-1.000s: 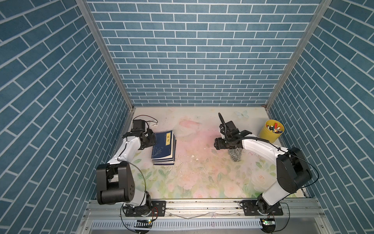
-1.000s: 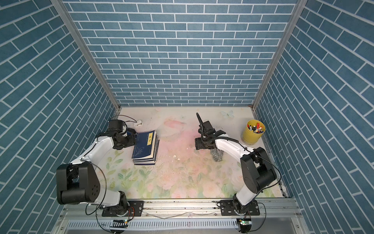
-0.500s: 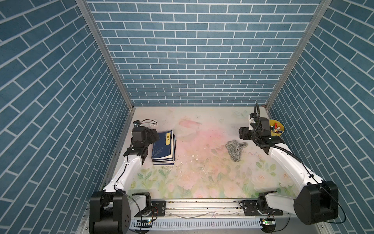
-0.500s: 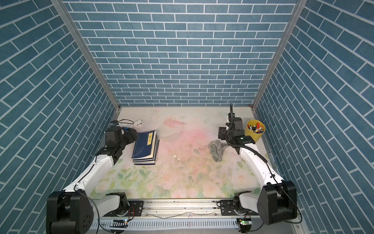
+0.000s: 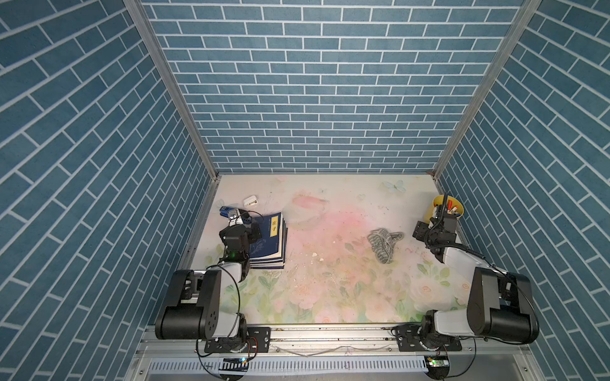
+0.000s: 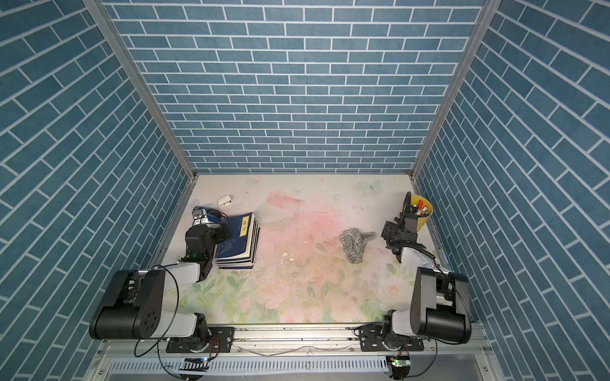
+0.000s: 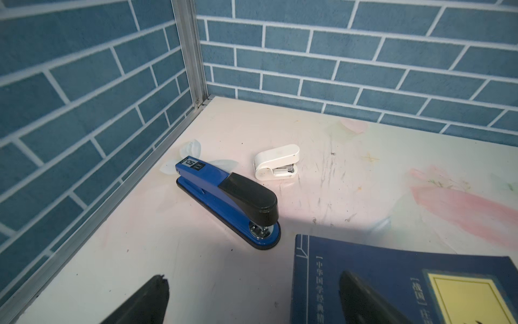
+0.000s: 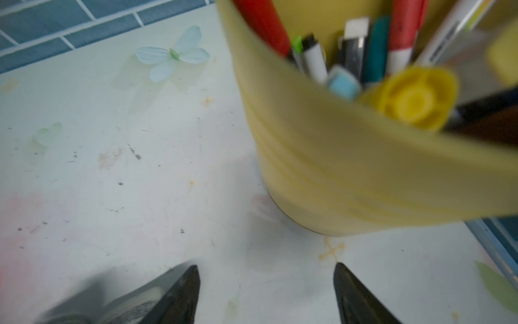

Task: Wipe the cover of the book
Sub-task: Reset both arms

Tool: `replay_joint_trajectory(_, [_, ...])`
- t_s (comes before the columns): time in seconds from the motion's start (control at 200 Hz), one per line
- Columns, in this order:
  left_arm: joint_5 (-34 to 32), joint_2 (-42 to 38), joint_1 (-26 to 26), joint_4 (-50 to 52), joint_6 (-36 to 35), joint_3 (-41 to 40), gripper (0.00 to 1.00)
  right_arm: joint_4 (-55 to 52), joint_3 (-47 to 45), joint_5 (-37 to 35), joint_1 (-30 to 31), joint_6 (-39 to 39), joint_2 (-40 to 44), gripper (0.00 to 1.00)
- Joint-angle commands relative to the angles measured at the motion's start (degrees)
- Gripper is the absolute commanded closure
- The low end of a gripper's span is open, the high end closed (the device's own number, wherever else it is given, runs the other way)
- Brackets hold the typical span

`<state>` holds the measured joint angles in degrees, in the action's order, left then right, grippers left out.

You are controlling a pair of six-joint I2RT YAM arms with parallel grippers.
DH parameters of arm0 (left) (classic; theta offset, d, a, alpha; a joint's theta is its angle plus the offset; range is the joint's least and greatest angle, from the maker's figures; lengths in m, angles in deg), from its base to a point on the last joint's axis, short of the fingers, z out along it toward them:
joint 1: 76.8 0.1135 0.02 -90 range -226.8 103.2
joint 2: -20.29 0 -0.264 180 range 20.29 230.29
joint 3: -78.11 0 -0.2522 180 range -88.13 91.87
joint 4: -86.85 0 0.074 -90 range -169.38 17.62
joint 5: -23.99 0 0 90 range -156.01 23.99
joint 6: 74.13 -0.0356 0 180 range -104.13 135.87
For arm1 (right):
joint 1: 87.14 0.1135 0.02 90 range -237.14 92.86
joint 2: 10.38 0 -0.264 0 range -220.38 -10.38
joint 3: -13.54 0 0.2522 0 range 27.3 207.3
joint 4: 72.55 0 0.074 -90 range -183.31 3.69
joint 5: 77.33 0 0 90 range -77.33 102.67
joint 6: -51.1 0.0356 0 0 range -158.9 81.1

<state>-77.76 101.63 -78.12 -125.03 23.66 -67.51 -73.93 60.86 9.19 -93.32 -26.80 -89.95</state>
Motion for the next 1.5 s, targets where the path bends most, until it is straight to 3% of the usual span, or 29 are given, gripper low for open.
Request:
replay_joint_trajectory(0.0, [0.3,0.5,-0.2,-10.3,-3.3,-1.5,0.00,12.5,-2.1,-1.3,0.0,-3.0,1.1,0.25])
replay_joint_trajectory(0.14, [0.6,3.6,-0.2,-21.0,-4.4,-5.3,0.00,17.4,-4.7,1.7,-0.1,-4.9,1.3,0.26])
replay_joint_trajectory(0.29, [-0.2,3.4,-0.6,-22.1,-4.3,-6.4,0.00,22.7,-7.4,3.6,0.0,-5.7,0.3,0.21])
replay_joint_trajectory(0.385, [0.8,5.6,-1.0,-29.4,-5.4,-9.2,0.00,26.4,-9.0,3.9,0.1,-5.6,-1.8,0.20])
replay_joint_trajectory(0.91, [0.4,5.3,-1.2,-27.7,-5.3,-8.6,0.00,31.5,-9.1,1.5,3.0,-8.4,-7.3,0.20])
replay_joint_trajectory(0.935, [0.5,5.4,-1.1,-27.8,-5.2,-8.6,0.00,31.5,-9.1,1.2,3.1,-8.5,-7.4,0.03])
replay_joint_trajectory(0.955, [0.4,5.3,-1.1,-27.7,-5.3,-8.6,0.00,31.5,-9.1,1.1,3.1,-8.5,-7.2,0.01])
replay_joint_trajectory(1.495, [0.5,5.3,-1.1,-28.0,-5.3,-8.8,0.01,31.5,-9.1,1.2,3.3,-8.6,-7.3,0.01])
